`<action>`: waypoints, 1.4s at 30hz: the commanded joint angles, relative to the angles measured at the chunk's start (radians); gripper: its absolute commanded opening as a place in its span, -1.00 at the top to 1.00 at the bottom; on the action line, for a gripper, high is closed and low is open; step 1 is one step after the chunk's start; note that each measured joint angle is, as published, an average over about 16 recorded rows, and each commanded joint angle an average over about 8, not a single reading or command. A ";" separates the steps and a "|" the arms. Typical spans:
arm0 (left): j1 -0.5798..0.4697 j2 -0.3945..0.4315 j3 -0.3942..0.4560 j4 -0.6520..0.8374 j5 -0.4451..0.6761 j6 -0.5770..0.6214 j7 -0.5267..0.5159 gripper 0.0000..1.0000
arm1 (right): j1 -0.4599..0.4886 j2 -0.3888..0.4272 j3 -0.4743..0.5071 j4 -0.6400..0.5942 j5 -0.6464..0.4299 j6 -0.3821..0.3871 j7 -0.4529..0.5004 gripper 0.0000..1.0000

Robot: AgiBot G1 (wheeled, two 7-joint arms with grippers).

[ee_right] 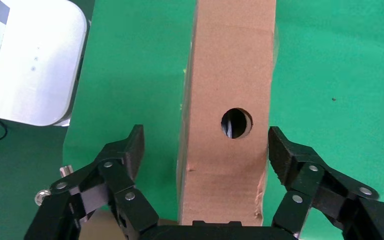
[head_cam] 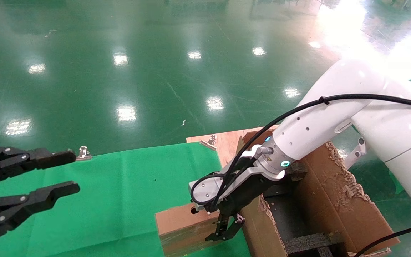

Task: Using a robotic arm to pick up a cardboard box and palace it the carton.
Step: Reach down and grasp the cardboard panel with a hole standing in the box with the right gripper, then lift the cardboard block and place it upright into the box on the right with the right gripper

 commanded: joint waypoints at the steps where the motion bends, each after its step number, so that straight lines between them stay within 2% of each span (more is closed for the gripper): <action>1: 0.000 0.000 0.000 0.000 0.000 0.000 0.000 -1.00 | -0.001 0.001 0.002 0.001 0.000 0.000 0.000 1.00; 25: 0.000 0.000 0.000 0.000 0.000 0.000 0.000 -1.00 | 0.009 0.004 0.009 -0.003 0.008 0.005 0.005 1.00; 30: 0.000 0.000 0.000 0.000 0.000 0.000 0.000 -1.00 | 0.079 0.002 0.020 -0.043 0.045 0.000 -0.002 1.00; 42: 0.000 0.000 0.000 0.000 0.000 0.000 0.000 -1.00 | 0.350 -0.008 0.005 -0.252 0.186 -0.014 -0.109 1.00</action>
